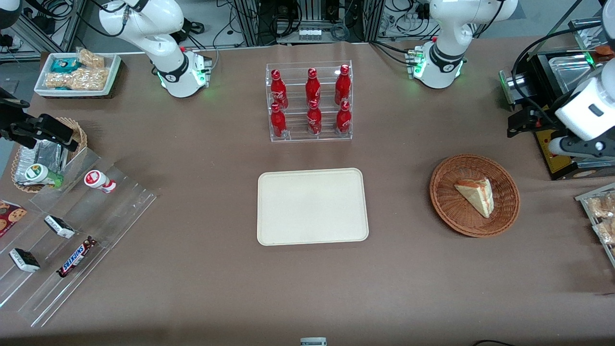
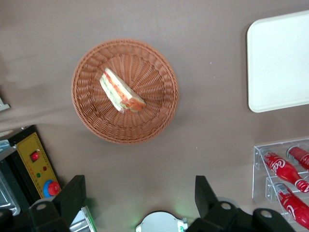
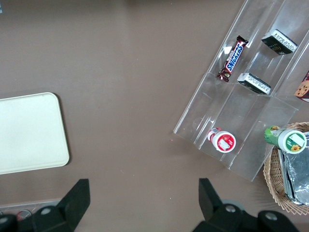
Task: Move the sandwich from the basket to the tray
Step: 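Move the left gripper from rest toward the wicker basket, then lower the open left gripper over the wrapped sandwich in the basket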
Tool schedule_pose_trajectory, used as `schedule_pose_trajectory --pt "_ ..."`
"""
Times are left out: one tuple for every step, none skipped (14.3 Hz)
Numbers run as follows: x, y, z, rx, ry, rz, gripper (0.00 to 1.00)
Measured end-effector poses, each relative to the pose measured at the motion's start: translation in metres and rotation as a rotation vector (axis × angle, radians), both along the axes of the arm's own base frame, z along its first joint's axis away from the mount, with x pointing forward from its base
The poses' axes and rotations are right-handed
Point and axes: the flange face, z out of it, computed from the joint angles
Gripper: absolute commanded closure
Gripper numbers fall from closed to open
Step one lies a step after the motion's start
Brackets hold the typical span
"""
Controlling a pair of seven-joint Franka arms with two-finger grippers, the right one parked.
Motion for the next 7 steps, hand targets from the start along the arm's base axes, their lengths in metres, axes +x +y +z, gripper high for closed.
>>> schedule_pose_trajectory --pt "0.001 -0.002 -0.01 0.001 0.02 -0.004 0.0" --pt "0.003 -0.004 -0.02 0.002 0.039 -0.006 0.0" --pt "0.005 -0.005 -0.028 0.004 0.056 -0.007 0.0" --pt "0.006 -0.004 -0.037 0.005 0.073 -0.005 0.0" --pt "0.007 -0.004 -0.048 0.007 0.094 -0.004 0.0" --pt "0.009 -0.003 -0.06 0.013 0.113 -0.001 0.0" --pt "0.011 -0.001 -0.074 0.027 0.12 0.002 0.0"
